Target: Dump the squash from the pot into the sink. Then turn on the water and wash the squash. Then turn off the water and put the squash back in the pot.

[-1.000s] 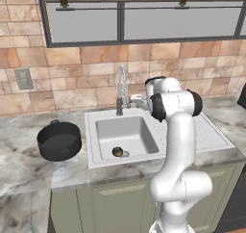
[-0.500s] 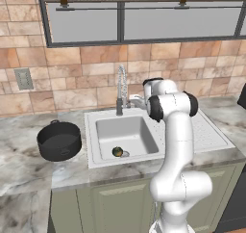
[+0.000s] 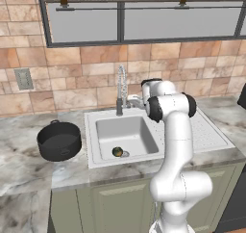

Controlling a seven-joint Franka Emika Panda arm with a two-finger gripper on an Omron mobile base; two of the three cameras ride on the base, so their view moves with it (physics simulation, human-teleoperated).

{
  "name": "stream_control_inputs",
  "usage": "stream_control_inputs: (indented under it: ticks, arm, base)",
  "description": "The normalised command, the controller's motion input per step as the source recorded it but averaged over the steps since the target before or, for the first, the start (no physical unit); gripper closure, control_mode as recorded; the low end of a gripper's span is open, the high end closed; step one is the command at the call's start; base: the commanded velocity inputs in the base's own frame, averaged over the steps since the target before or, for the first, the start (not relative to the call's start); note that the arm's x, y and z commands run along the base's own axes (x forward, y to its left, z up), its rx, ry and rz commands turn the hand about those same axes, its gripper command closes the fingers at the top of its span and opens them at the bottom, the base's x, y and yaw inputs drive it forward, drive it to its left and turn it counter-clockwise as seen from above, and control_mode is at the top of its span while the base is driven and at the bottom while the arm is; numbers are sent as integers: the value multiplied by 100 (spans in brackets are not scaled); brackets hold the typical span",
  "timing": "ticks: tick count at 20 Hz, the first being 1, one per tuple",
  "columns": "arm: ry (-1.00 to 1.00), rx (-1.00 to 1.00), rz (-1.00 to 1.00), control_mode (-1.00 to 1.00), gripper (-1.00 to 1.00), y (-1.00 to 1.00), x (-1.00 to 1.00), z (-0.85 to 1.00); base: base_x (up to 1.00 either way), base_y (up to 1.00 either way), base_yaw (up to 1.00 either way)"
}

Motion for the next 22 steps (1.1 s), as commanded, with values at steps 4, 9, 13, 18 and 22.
stream_control_inputs:
  ticks: [4, 9, 13, 18, 22]
  arm:
    - [3, 0, 0, -100, 100, 4, 32, -18]
    - [4, 0, 0, -100, 100, 0, 25, -16]
    - [3, 7, 0, -100, 100, -10, 25, -21]
    - [2, 18, 0, -100, 100, -38, 34, -32]
    - [4, 23, 0, -100, 100, -43, 29, -23]
  base:
    - [0, 0, 0]
    - [0, 0, 0]
    - [0, 0, 0]
    - [0, 0, 0]
    - [0, 0, 0]
